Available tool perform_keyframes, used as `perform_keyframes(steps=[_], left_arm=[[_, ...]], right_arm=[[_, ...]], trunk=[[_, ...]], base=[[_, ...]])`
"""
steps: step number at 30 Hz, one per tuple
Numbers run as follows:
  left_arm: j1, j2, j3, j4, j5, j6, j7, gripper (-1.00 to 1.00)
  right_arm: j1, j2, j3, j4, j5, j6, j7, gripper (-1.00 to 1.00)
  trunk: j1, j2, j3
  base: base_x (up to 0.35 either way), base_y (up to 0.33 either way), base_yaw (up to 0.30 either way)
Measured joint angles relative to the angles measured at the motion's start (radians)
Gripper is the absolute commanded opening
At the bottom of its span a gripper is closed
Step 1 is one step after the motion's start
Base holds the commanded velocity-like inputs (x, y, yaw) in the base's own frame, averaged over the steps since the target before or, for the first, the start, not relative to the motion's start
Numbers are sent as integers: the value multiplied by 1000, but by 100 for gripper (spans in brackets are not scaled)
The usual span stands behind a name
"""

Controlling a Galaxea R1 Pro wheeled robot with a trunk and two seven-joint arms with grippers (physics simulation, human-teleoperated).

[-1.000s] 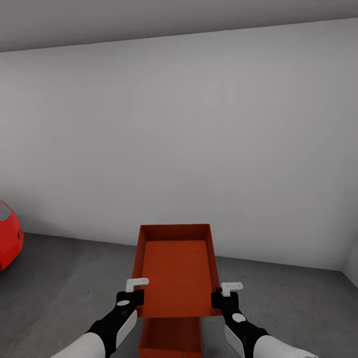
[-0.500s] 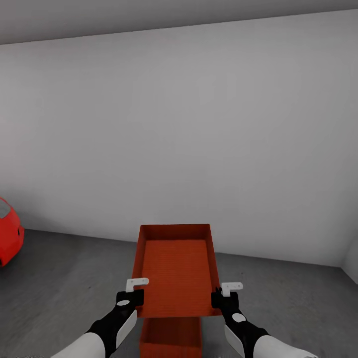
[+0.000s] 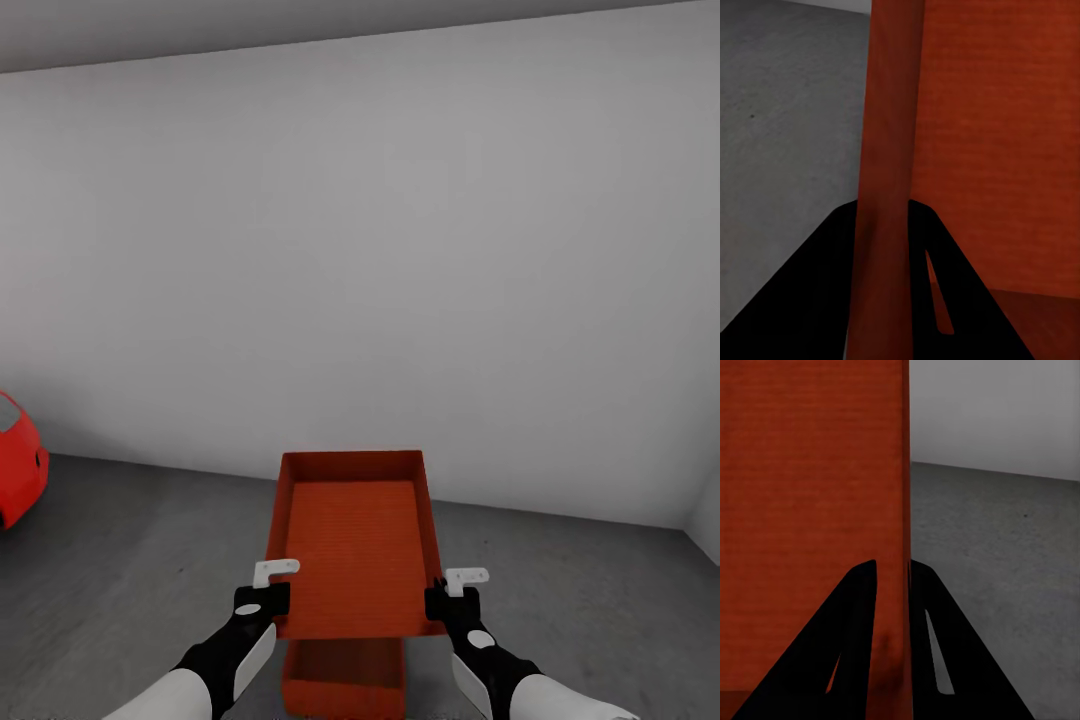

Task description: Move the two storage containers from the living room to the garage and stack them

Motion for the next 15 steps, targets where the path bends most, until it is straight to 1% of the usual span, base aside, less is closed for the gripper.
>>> perform_keyframes(steps=[15], left_arm=[[0, -1, -1, 0, 0, 0, 1, -100]], right_arm=[[0, -1, -1, 2, -2, -1, 3, -100]], trunk=[[0, 0, -24]], base=[[0, 0, 0]])
